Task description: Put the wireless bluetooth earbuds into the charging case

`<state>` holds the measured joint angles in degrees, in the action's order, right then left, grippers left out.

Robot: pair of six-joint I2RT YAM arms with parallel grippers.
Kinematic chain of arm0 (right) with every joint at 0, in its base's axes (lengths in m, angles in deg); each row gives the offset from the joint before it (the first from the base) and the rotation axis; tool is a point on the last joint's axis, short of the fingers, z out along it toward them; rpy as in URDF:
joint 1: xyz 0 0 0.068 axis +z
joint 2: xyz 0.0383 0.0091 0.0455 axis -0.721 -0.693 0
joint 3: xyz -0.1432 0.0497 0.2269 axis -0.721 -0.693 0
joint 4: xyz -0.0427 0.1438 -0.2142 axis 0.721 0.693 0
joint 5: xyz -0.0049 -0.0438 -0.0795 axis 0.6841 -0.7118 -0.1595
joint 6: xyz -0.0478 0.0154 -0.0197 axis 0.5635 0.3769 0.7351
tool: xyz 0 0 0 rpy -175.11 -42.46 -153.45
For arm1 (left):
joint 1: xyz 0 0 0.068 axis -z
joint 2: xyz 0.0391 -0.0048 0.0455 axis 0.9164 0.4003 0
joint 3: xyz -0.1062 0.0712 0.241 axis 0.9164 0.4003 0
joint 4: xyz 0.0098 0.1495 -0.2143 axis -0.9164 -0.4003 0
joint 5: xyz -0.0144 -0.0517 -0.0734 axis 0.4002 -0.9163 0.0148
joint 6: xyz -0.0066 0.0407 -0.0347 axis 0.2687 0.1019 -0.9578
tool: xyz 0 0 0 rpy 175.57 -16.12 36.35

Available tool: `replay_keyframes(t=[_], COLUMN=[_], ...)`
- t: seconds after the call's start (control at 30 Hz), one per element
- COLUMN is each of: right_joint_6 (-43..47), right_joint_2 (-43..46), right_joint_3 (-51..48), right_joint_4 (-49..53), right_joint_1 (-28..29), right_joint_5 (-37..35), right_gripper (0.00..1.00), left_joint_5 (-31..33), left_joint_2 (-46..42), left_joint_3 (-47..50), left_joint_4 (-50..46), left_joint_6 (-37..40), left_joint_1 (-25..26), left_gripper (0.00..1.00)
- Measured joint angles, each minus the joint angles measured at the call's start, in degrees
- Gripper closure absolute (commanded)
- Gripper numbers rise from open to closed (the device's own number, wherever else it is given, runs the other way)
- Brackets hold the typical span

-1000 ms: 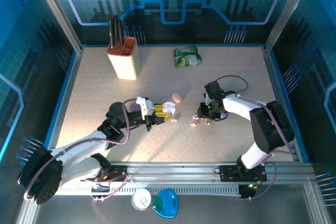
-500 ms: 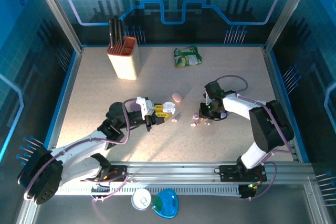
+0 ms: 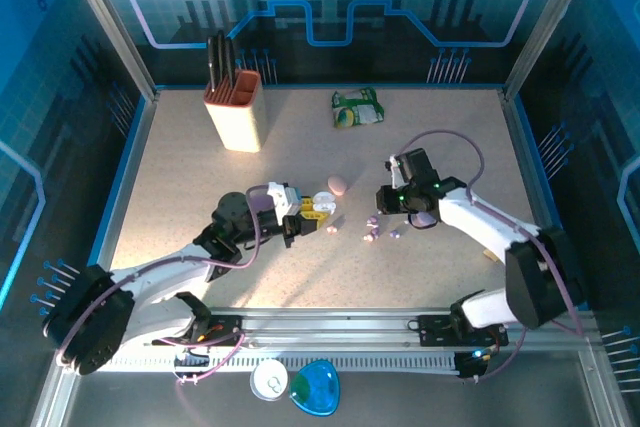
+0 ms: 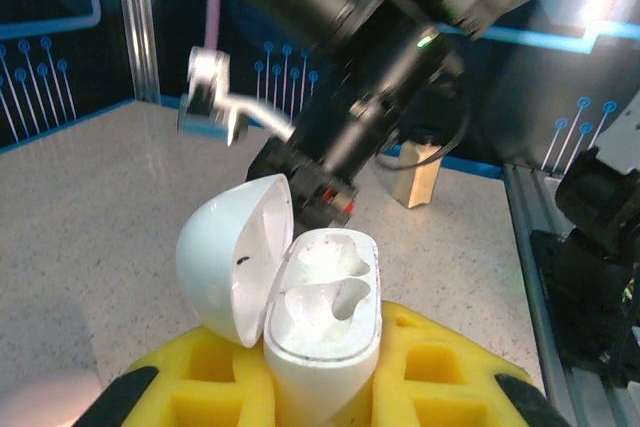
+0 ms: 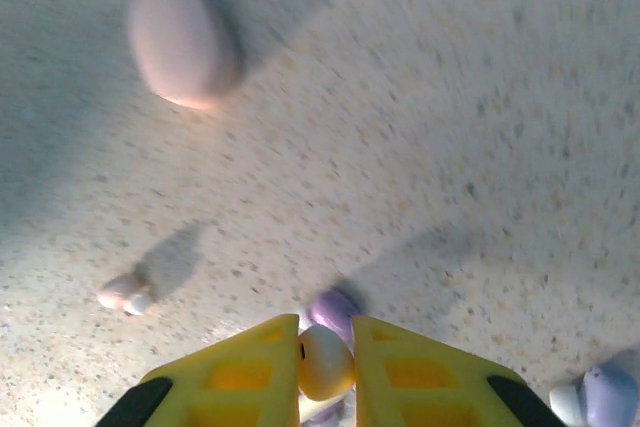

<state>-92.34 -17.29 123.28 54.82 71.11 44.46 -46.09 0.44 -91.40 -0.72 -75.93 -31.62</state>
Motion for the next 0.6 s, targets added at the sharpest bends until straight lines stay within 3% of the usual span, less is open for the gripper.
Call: replay_keyframes(t=[0.27, 0.6], right_joint_6=[9.7, 14.14], right_joint_2=[12.52, 16.37], right_joint_3=[-1.22, -0.39], right_joint_4=[-7.5, -10.49], right_joint_1=[6.97, 12.41], right_joint_5=[-2.21, 2.23], right_gripper=[0.83, 0.85], left_joint_5=[1.36, 2.6], left_joint_2=[3.98, 5.42], left_joint_3=[-0.09, -3.04], left_joint_4=[0.55, -1.99], left_joint_6=[-0.42, -0.57], left_joint_1=[0.0, 0.0], left_gripper=[1.0, 1.0])
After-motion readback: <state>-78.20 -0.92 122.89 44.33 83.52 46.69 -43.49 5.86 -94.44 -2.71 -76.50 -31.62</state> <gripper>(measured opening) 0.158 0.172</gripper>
